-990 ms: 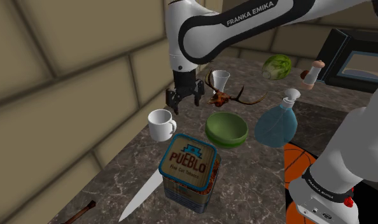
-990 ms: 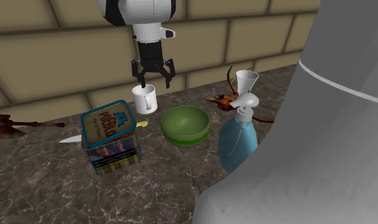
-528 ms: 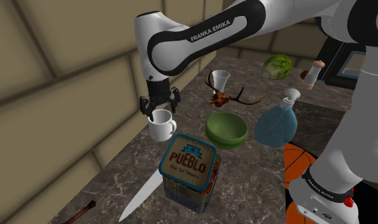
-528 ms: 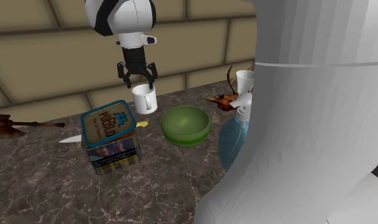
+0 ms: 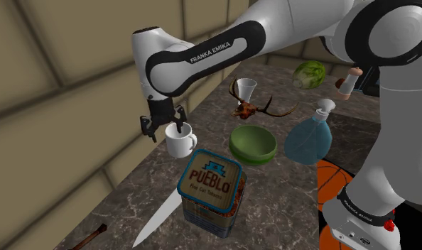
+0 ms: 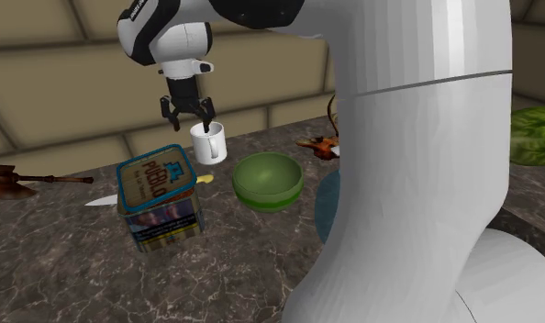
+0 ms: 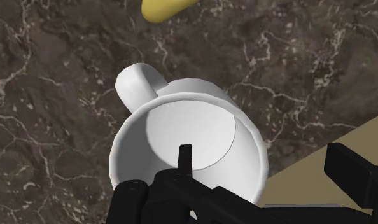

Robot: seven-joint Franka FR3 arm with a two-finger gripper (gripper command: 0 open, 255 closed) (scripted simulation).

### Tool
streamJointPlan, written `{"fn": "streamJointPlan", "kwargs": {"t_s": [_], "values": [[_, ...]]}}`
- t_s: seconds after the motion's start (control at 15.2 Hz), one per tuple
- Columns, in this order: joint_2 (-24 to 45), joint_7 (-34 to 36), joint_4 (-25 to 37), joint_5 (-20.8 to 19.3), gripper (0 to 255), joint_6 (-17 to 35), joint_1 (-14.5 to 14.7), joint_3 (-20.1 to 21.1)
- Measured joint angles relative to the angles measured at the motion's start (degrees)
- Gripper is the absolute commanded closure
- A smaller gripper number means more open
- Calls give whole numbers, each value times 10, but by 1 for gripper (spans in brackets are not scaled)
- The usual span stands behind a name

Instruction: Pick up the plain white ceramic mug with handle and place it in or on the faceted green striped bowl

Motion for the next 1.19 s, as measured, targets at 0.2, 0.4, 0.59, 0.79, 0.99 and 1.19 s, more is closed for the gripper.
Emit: {"fn": "streamJointPlan", "kwargs": {"t_s": [0.2, 0.4, 0.59, 0.79, 0.99, 1.19], "values": [[7, 3, -13, -3, 0, 19, 1, -1], [11, 3, -17, -4, 0, 28, 1, -2], [12, 3, -18, -5, 0, 30, 1, -3], [12, 3, -18, -5, 255, 30, 1, -3], [12, 3, -18, -5, 255, 30, 1, -3], [12, 3, -18, -5, 255, 30, 1, -3]]}}
